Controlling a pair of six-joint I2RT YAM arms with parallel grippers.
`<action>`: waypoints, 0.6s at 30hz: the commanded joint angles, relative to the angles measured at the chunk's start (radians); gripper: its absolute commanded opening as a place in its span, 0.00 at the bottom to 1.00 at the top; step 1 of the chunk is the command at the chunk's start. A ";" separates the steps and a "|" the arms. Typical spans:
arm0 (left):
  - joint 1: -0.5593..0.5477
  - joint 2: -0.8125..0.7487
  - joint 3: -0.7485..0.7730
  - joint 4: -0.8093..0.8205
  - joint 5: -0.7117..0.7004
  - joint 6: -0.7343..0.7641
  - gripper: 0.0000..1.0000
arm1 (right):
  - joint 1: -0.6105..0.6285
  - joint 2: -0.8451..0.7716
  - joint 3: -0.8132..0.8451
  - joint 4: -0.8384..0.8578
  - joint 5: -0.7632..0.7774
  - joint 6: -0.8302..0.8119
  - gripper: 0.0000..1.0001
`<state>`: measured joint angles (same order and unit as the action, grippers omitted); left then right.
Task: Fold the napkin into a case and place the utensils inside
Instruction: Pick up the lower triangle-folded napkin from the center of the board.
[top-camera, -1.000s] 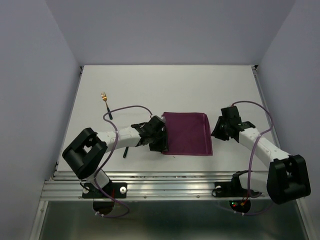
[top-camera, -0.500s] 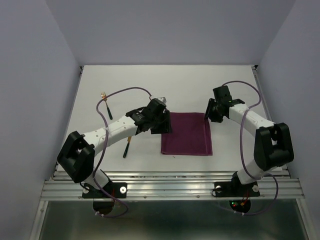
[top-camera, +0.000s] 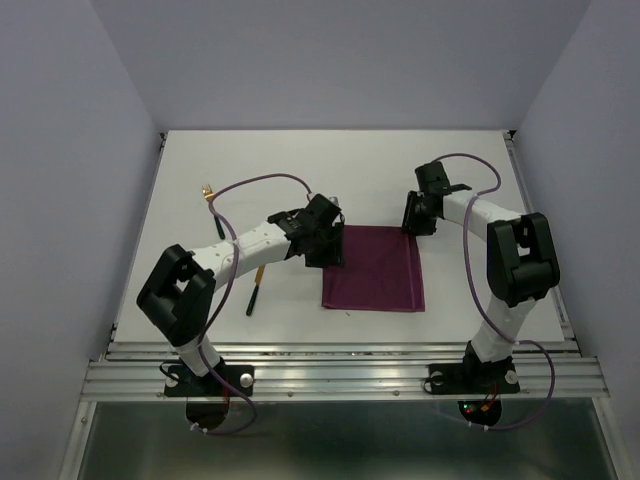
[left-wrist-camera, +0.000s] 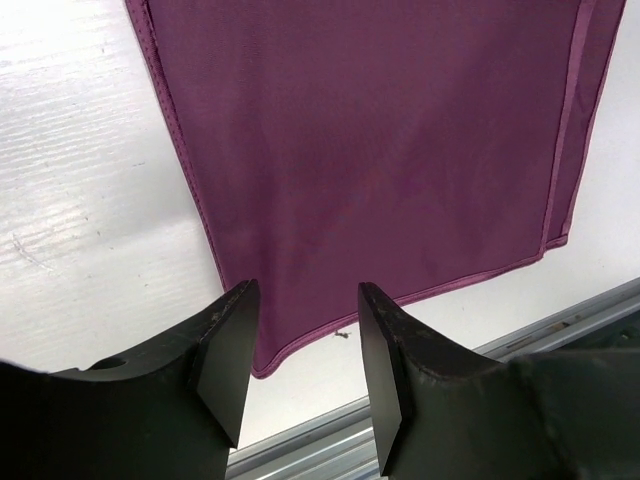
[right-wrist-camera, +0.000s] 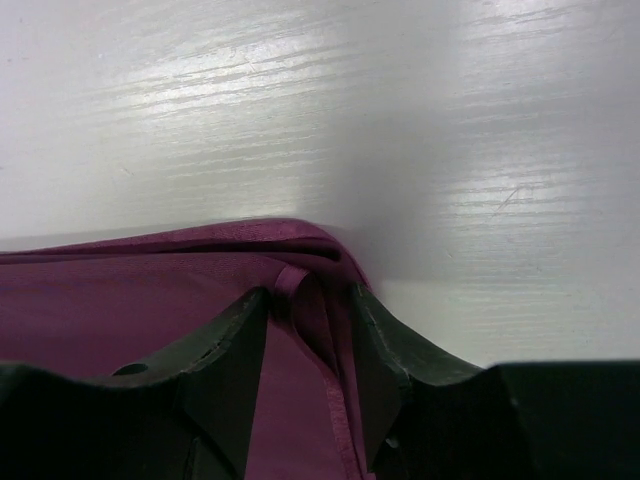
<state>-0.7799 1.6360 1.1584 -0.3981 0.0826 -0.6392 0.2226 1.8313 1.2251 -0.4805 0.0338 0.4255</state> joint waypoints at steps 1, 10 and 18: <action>0.010 0.015 0.044 -0.016 0.009 0.033 0.55 | -0.005 0.006 0.051 0.042 -0.023 -0.019 0.43; 0.025 0.045 0.063 -0.018 0.019 0.044 0.54 | -0.005 0.013 0.048 0.051 -0.011 -0.014 0.32; 0.025 0.082 0.101 -0.031 0.020 0.062 0.54 | -0.005 0.028 0.059 0.052 0.014 -0.002 0.08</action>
<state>-0.7567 1.7172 1.2083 -0.4088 0.1001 -0.6037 0.2226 1.8549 1.2457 -0.4614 0.0269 0.4217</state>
